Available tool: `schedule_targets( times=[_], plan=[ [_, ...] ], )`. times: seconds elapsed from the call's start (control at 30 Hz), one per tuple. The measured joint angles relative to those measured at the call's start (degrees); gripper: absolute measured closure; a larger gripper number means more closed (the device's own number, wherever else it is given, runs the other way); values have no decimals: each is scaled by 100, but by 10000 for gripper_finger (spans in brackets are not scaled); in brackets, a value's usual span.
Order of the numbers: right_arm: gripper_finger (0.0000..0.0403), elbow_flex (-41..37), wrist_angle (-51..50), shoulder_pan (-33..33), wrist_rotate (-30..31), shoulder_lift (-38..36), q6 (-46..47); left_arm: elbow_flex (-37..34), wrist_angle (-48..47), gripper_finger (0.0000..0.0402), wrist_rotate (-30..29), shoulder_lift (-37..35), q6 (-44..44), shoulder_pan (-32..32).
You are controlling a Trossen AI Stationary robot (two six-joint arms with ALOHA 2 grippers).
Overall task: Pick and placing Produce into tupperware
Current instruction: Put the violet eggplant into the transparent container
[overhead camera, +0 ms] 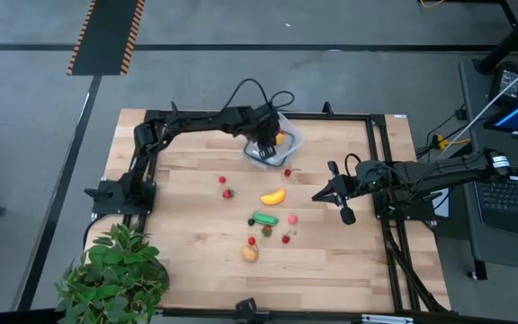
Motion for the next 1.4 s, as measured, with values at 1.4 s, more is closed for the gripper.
schedule_targets(
  times=[1.4],
  plan=[
    [377,0,179,-9,0,0,-170,0,-320,292,467,37,162,353]
  ],
)
